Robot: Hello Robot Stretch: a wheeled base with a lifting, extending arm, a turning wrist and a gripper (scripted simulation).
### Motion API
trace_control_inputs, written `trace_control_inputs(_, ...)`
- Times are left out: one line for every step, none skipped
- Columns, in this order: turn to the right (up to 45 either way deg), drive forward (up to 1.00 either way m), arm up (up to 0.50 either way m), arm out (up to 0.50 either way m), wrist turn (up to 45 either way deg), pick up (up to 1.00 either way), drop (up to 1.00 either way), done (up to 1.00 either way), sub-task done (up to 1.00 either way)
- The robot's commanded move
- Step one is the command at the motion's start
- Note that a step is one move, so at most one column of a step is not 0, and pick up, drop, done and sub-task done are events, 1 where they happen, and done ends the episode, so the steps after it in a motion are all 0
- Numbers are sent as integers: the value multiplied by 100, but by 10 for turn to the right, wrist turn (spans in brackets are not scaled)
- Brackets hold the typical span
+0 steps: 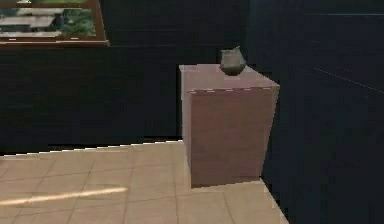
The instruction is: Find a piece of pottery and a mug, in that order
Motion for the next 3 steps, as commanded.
trace_control_inputs(0,75,0,0,0,0,0,0,0)
trace_control_inputs(210,0,0,0,0,0,0,0,0)
trace_control_inputs(0,0,0,0,0,0,0,0,100)
